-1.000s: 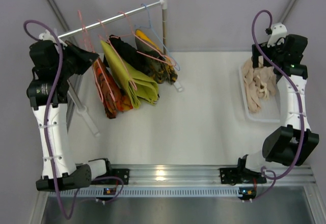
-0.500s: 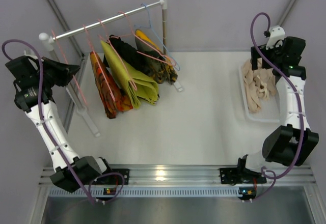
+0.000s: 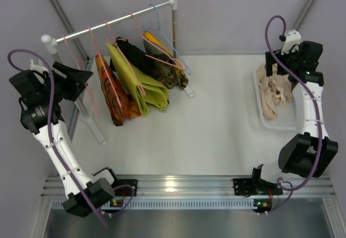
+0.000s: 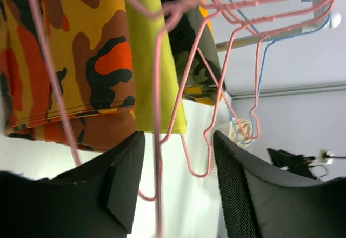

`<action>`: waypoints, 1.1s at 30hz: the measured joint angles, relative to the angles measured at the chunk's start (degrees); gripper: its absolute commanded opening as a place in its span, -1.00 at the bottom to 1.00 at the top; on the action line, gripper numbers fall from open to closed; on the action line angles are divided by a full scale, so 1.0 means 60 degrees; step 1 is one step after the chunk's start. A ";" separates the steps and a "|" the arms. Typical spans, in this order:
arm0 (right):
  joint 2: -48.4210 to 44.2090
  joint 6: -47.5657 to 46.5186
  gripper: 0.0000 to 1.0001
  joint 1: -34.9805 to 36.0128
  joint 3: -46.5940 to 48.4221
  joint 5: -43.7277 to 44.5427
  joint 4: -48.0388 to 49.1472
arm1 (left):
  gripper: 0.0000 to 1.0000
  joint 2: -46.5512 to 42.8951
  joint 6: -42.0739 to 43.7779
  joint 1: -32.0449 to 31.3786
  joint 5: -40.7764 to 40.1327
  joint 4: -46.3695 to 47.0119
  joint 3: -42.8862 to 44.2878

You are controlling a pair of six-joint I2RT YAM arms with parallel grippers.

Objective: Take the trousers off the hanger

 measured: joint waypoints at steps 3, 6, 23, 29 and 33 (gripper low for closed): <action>-0.0095 0.0000 0.99 0.0000 -0.0091 0.0000 0.0015 | 0.57 -0.0546 0.0441 0.0000 -0.0339 -0.0302 -0.0022; -0.0208 0.0007 0.99 0.0000 -0.0237 -0.0040 0.0015 | 0.71 -0.1275 0.1020 0.0000 -0.0991 -0.0645 0.0007; -0.0299 0.0208 0.99 0.0058 -0.0546 -0.0237 0.0080 | 0.43 -0.1104 0.1311 -0.0131 0.0495 0.0743 0.1064; -0.0317 0.0313 0.99 0.0106 -0.0623 -0.0248 0.0076 | 0.35 0.0397 0.1392 -0.2674 -0.1381 0.0882 0.1217; -0.0350 0.0331 0.99 0.0106 -0.0645 -0.0244 0.0076 | 0.20 0.0619 0.1486 -0.4084 -0.2852 0.1027 0.0863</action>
